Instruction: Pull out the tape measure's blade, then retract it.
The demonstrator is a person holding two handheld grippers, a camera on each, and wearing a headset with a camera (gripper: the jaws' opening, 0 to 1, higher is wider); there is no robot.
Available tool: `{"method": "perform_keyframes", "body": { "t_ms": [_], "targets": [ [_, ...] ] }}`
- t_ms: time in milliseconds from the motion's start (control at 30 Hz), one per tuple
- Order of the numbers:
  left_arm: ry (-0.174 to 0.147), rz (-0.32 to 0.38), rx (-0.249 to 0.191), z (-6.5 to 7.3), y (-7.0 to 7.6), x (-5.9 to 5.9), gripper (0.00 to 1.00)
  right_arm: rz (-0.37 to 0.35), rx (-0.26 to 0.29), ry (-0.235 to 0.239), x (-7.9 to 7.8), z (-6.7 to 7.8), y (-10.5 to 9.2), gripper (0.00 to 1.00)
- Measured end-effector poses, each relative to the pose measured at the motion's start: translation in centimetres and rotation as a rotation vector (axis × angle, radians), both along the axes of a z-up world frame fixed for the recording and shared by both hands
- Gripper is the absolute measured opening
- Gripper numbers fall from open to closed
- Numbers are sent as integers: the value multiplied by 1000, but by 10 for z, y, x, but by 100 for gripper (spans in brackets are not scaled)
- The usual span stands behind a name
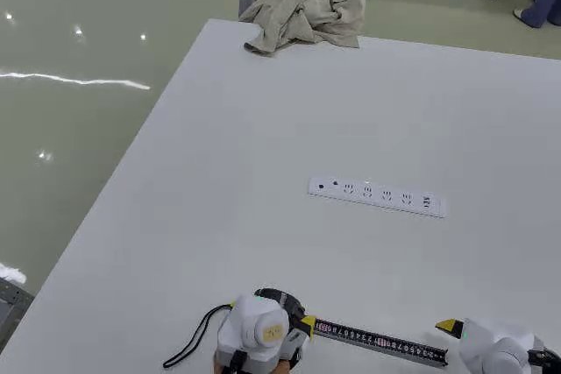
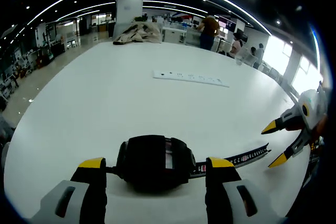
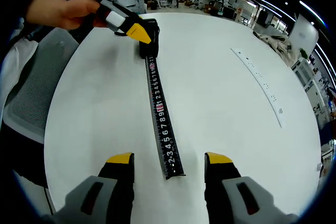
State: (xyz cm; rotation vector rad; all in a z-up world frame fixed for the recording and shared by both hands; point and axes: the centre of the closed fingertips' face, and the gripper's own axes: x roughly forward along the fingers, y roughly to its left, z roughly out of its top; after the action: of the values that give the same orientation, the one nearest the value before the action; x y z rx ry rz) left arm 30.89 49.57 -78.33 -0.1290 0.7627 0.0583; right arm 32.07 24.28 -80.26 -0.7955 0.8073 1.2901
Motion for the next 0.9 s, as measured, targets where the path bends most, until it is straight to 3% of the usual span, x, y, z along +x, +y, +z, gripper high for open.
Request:
{"method": "perform_keyframes", "body": {
  "t_ms": [500,733,900],
  "targets": [
    [2,3,0,-3,2,1,72,28,-26,44,-1,-13,-3,49],
    [-1,9,-11,-3,3,4,71,35,-54,62,-2,-23,-15,44],
    [1,5,-11,-4,2,4,70,29,-53,61,-1,-23,-19,40]
  ]
}}
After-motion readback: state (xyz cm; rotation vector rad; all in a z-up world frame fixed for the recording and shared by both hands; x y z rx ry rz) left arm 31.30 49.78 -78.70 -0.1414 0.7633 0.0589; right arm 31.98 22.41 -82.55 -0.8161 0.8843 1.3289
